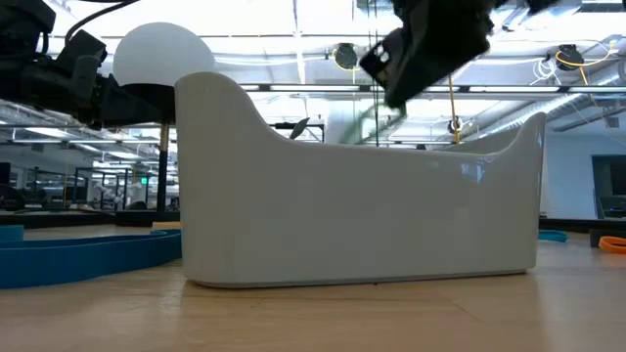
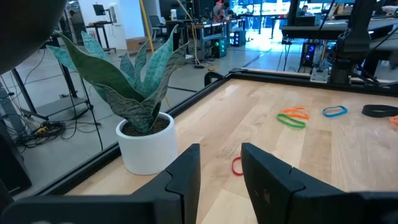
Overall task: Pick and place rubber bands into bin
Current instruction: Put the left green rubber band into the gray bin
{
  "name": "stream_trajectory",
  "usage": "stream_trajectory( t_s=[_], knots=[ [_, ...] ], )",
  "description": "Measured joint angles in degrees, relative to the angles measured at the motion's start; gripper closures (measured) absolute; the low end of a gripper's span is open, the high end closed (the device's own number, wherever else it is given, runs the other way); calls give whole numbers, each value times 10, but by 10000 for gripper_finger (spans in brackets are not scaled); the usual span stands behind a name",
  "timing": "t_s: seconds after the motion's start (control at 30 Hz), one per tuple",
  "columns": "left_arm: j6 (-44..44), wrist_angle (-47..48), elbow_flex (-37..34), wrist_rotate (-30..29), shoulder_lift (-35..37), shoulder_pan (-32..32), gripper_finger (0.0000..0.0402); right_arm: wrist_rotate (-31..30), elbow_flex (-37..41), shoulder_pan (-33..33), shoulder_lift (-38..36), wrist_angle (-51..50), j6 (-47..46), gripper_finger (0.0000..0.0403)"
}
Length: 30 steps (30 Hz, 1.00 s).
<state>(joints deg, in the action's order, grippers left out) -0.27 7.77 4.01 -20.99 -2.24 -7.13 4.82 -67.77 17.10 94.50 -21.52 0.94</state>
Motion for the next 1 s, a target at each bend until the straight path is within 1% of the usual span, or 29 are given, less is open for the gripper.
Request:
stream_trajectory(
  t_s=[0.17,0.23,0.37,0.7,1.0],
  knots=[
    [0,0,0,0,0,0,277,1,0,11,42,2,-6,403],
    [0,0,0,0,0,0,277,12,0,12,57,2,-17,403],
    [0,0,0,0,0,0,277,15,0,14,77,2,-31,403],
    [-2,0,0,1,0,0,277,13,0,14,82,3,-32,402],
    [-2,0,0,1,0,0,277,13,0,13,81,5,-31,382]
  ],
)
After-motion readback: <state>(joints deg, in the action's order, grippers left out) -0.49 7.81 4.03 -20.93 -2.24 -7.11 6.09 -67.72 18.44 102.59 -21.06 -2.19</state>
